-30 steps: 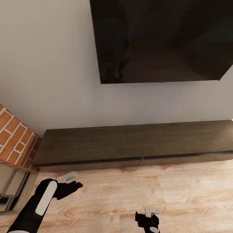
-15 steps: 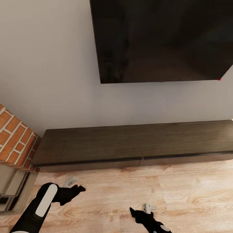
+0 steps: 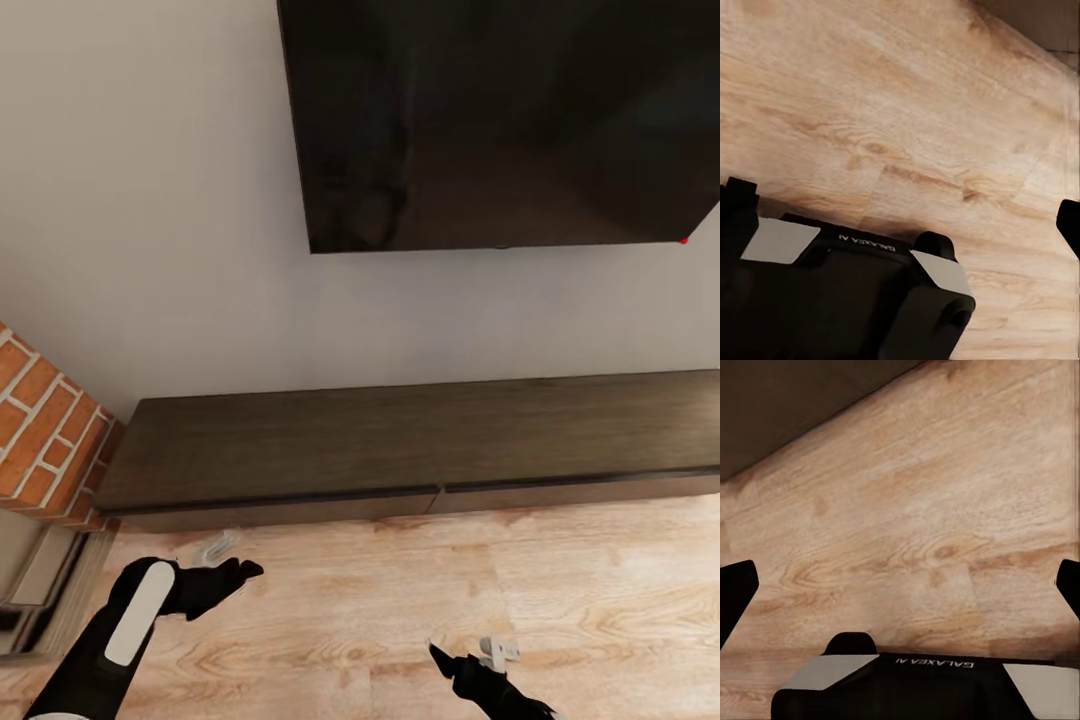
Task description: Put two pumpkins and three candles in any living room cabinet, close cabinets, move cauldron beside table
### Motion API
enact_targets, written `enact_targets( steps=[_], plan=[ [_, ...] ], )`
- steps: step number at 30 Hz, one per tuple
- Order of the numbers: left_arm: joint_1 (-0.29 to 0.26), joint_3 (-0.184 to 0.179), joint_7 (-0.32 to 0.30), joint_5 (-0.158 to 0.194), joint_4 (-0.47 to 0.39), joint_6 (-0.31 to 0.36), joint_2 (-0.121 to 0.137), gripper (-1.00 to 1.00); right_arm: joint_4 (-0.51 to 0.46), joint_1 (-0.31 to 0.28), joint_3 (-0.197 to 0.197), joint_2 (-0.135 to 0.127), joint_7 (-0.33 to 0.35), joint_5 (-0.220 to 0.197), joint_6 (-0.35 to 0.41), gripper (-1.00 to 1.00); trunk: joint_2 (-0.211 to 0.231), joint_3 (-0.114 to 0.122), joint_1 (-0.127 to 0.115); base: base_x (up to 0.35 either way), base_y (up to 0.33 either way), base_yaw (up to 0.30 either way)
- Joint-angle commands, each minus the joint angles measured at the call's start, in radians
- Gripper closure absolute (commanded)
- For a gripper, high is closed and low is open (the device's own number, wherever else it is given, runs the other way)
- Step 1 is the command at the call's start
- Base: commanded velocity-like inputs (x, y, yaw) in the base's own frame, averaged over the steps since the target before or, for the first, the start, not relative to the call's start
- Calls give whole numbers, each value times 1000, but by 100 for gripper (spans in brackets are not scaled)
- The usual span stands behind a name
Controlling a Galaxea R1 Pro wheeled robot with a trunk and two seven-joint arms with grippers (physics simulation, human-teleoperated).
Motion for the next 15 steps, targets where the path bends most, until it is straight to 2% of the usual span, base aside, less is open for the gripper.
enact_targets(
  steps=[1, 2, 4, 5, 8, 12, 15],
  plan=[
    [0, 1, 10, 22, -39, 20, 0, -100, 6, -1, 8, 1, 1, -9, -7, -100, -8, -4, 4, 0, 0, 0],
    [0, 0, 10, 33, -59, 25, 1, -100, 7, -1, 8, 2, 0, -9, -8, -100, -15, -7, 8, 0, 0, 0],
    [0, -8, 11, 100, -136, 38, 1, -100, 12, -1, 8, 4, -3, -9, -14, -100, -29, -13, 16, 0, 0, 0],
    [0, -11, 12, 120, -152, 40, 2, -100, 13, -1, 8, 4, -3, -9, -15, -100, -36, -17, 19, 0, 0, 0],
    [-1, -53, 14, 220, -208, 45, 6, -100, 13, -1, 6, 6, -8, -12, -45, -100, -57, -26, 31, 0, 0, 0],
    [-2, -74, 15, 261, -221, 46, 8, -100, 8, -1, 6, 5, -9, -37, -81, -100, -85, -38, 46, 0, 0, 0],
    [-2, -80, 15, 293, -226, 47, 10, -100, 4, -1, 6, 8, -11, -82, -90, -100, -106, -48, 58, 0, 0, 0]
  ],
)
